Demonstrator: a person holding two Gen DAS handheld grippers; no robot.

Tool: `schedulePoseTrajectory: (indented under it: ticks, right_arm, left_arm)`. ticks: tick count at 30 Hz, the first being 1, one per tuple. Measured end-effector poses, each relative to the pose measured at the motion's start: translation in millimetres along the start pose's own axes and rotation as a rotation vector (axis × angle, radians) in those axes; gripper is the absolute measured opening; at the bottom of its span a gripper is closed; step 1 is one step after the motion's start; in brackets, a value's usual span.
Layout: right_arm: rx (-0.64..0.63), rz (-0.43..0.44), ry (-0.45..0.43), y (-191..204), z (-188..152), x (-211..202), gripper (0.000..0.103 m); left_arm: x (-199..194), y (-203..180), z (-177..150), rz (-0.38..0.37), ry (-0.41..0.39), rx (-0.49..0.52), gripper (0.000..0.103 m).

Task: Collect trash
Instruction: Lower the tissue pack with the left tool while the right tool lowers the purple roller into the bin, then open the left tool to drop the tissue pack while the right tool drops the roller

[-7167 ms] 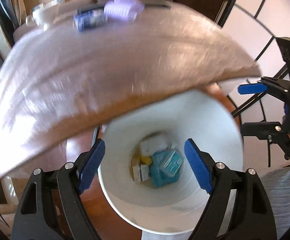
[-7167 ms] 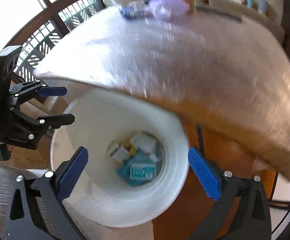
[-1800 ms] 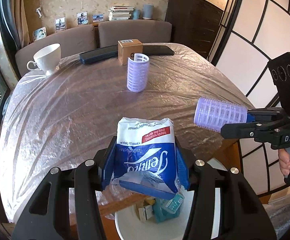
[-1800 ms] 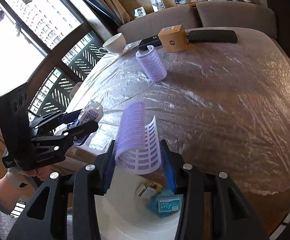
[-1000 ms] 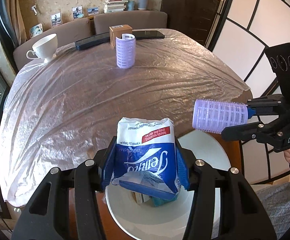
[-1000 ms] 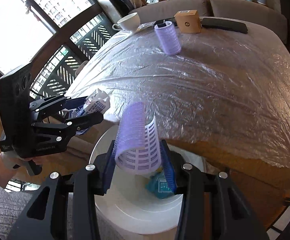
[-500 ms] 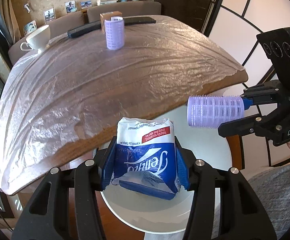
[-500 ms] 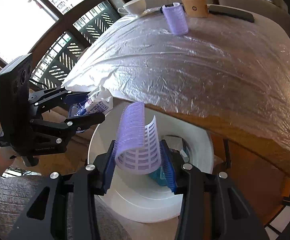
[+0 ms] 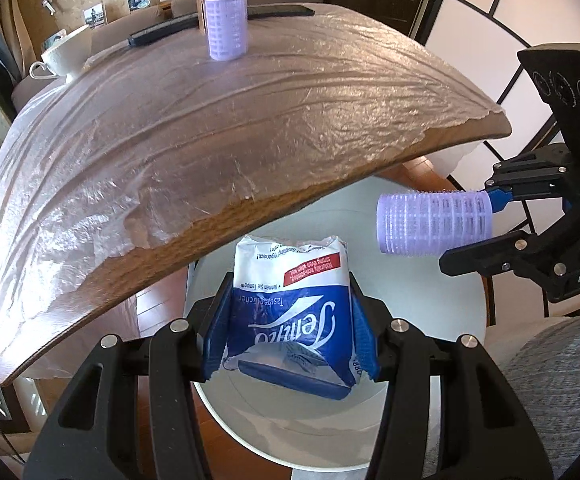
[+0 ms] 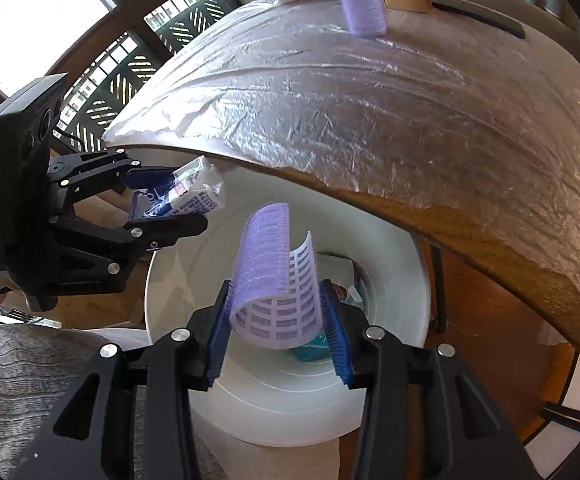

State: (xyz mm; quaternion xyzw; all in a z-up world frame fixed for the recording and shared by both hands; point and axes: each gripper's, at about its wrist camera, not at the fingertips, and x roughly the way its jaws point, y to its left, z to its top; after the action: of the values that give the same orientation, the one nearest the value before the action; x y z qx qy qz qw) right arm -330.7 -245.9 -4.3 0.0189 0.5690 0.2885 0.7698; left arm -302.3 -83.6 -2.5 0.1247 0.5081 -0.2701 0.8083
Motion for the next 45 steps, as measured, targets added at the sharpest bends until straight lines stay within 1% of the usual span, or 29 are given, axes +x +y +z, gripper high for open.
schedulePoseTrajectory:
  ticks: [8, 18, 34, 45]
  right_arm:
    - [-0.007, -0.008, 0.039, -1, 0, 16, 0.042]
    - [-0.02, -0.046, 0.072, 0, -3, 32, 0.042]
    - [-0.018, -0.068, 0.108, 2, -5, 54, 0.042]
    - [-0.025, -0.075, 0.126, 4, -4, 64, 0.042]
  left_arm:
    - [15, 1, -4, 0.004, 0.031, 0.012, 0.053]
    - [31, 1, -10, 0.019, 0.066, 0.023, 0.053]
    - [53, -5, -20, 0.033, 0.098, 0.032, 0.053]
    - [61, -12, -16, 0.04, 0.112, 0.045, 0.053]
